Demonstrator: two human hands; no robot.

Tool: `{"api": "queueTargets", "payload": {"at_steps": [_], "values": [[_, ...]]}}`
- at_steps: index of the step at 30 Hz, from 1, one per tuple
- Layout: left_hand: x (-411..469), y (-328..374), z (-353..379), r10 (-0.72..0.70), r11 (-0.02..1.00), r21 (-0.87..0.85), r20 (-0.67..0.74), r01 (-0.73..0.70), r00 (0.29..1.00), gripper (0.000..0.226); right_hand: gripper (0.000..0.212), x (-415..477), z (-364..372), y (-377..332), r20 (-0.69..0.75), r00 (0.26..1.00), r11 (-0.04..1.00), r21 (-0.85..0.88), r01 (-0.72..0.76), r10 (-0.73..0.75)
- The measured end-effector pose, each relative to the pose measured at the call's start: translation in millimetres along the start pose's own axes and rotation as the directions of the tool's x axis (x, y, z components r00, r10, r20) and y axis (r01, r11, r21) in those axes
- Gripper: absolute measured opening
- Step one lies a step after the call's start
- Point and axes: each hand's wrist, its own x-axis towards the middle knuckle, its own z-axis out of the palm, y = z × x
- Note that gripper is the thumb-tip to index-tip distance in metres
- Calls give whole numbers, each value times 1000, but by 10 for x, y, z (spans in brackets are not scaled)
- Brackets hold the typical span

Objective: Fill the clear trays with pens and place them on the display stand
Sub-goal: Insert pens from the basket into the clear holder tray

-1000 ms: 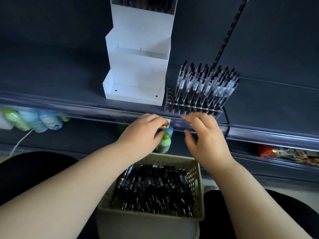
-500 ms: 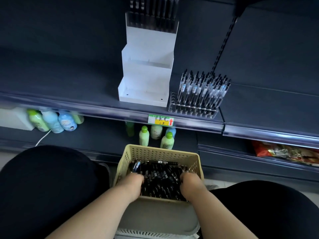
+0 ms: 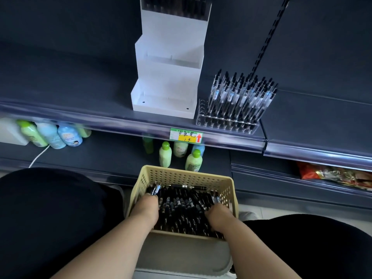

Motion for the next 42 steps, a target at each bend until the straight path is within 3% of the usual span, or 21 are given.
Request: {"api": "queueTargets", "payload": {"at_steps": [5, 7, 9, 10, 11, 13, 17, 20, 23, 27, 30, 35, 38, 42], "values": [[82, 45, 30, -21, 1000, 4, -13, 21, 1000, 59, 32, 57, -28, 17, 17, 1000, 999, 30, -14, 13], [111, 54, 33, -47, 999, -14, -3, 47, 999, 63, 28, 96, 16, 15, -12, 999, 994, -106, 39, -41], [131, 56, 41, -66, 997, -45, -12, 65, 998, 61, 29, 78, 14, 1, -18, 1000, 998, -60, 21, -22], [141, 59, 44, -72, 996, -53, -27, 70, 997, 58, 31, 52, -1, -14, -69, 997, 1000, 11, -25, 26], [148, 63, 46, -80, 995, -57, -34, 78, 996, 55, 33, 58, 23, -9, -33, 994, 987, 122, -102, 106], [182, 83, 48, -108, 992, -62, -27, 106, 994, 49, 37, 94, 35, -31, -37, 977, 938, 287, -193, 212], [261, 103, 45, -174, 984, -27, 31, 175, 984, 41, 49, 159, 65, -13, -43, 923, 833, 449, -323, 381], [273, 101, 23, -161, 987, 22, 61, 160, 985, 37, 46, 172, 56, -22, 4, 907, 774, 518, -363, 422], [247, 112, 15, -151, 988, -4, 54, 151, 987, 32, 38, 206, 48, 0, 14, 924, 802, 491, -340, 383], [145, 170, 23, -31, 991, -129, -107, 17, 994, 28, 38, 195, -10, 14, 26, 917, 814, 449, -368, 399], [31, 251, 21, 148, 979, -96, -259, -178, 954, 26, 34, 180, -30, 45, 22, 914, 819, 436, -372, 404], [-142, 372, 61, 361, 923, -15, -321, -385, 876, 25, 34, 88, -110, 82, 84, 918, 771, 517, -372, 387], [-197, 431, 87, 386, 897, -72, -356, -437, 851, 26, 33, -34, -133, 126, 48, 950, 789, 545, -284, 310], [-258, 466, 29, 280, 839, -304, -470, -451, 837, 25, 30, -263, -202, 166, -84, 976, 784, 612, -107, 199]]}}
